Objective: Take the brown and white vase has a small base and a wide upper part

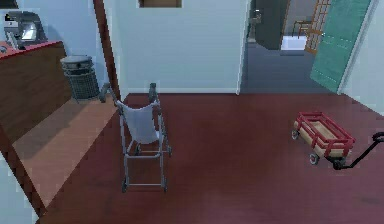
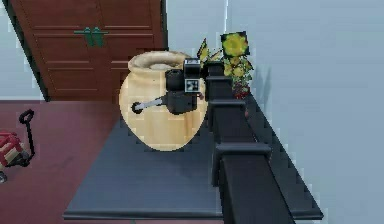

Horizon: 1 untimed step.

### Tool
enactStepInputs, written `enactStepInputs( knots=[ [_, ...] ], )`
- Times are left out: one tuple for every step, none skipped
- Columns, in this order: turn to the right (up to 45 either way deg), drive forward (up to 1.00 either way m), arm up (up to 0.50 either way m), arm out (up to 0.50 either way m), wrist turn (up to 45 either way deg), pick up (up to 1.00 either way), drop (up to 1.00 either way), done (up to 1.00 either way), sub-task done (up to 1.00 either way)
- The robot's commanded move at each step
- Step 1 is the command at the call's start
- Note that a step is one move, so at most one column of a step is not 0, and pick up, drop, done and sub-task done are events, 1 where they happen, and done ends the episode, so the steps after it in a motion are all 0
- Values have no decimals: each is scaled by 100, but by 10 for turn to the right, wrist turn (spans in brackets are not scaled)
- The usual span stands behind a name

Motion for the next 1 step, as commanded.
enactStepInputs(
  knots=[
    [0, 0, 0, 0, 0, 0, 0, 100, 0]
  ],
)
